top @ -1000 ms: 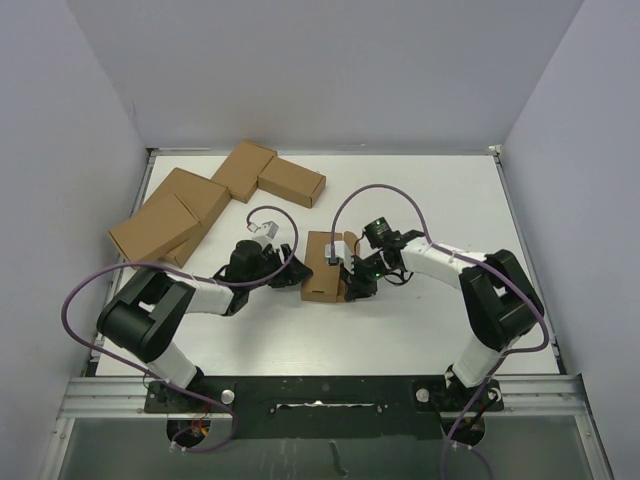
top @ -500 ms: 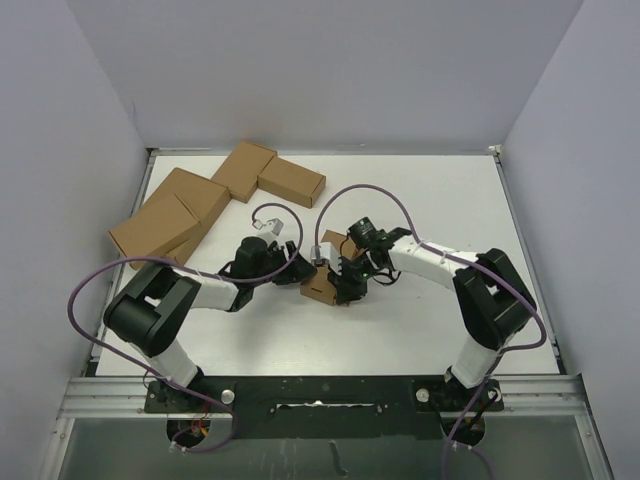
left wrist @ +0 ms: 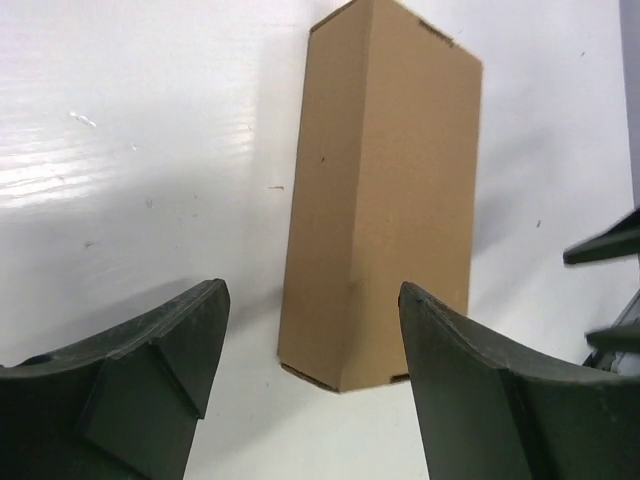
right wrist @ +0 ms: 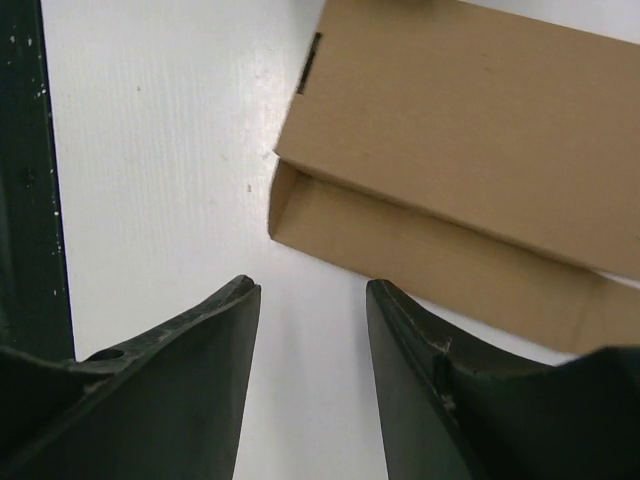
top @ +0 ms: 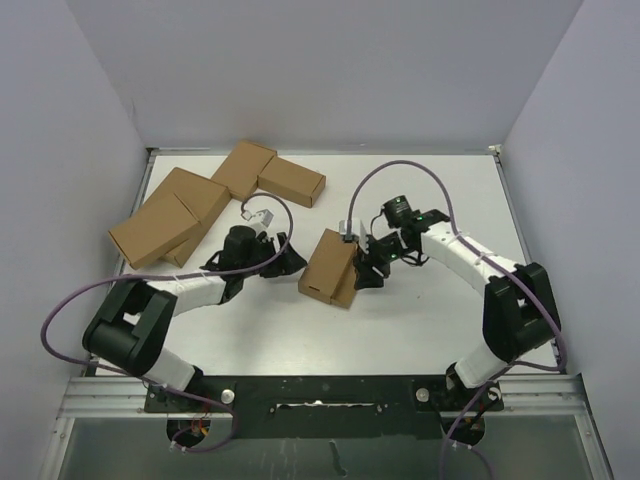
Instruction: Fold the paper box
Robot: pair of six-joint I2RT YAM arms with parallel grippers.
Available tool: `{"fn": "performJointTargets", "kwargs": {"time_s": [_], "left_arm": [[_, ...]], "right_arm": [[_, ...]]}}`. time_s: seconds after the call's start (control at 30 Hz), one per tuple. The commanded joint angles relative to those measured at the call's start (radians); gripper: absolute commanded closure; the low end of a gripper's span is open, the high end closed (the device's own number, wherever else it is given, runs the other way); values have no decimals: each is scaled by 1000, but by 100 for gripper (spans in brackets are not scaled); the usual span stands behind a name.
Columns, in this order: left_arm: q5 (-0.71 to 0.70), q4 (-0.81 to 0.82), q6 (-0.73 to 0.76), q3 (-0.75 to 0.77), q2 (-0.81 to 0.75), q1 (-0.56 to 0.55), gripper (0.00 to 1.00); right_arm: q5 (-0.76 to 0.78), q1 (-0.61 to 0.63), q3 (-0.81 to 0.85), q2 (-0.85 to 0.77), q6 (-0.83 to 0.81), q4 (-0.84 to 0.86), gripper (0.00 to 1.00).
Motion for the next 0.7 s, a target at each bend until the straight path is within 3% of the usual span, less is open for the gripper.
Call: {"fn": "performJointTargets", "kwargs": {"time_s": [0.0,0.07,0.13,0.3,0.47,0.67], "left_arm": [[-20,-114,62,36,-193,15,33],[-25,-152,65,9,-256,15,34],[-20,-190,63,-23,-313,15,35],[21,-245,-12,-121,-445,0,38],[24,-243,-138,-188,-514,-53,38],[24,-201,-164,-165,-414,-76,40]], "right_arm": [[-79,-119,22,-70,92,80,53],[-72,-196,5,-72,237,204,52],[-106,-265,19,-38,361,293,45],[-233,-311,211,195,527,253,41],[-265,-305,417,404,601,206,37],[-287,-272,558,539,606,135,39]]}}
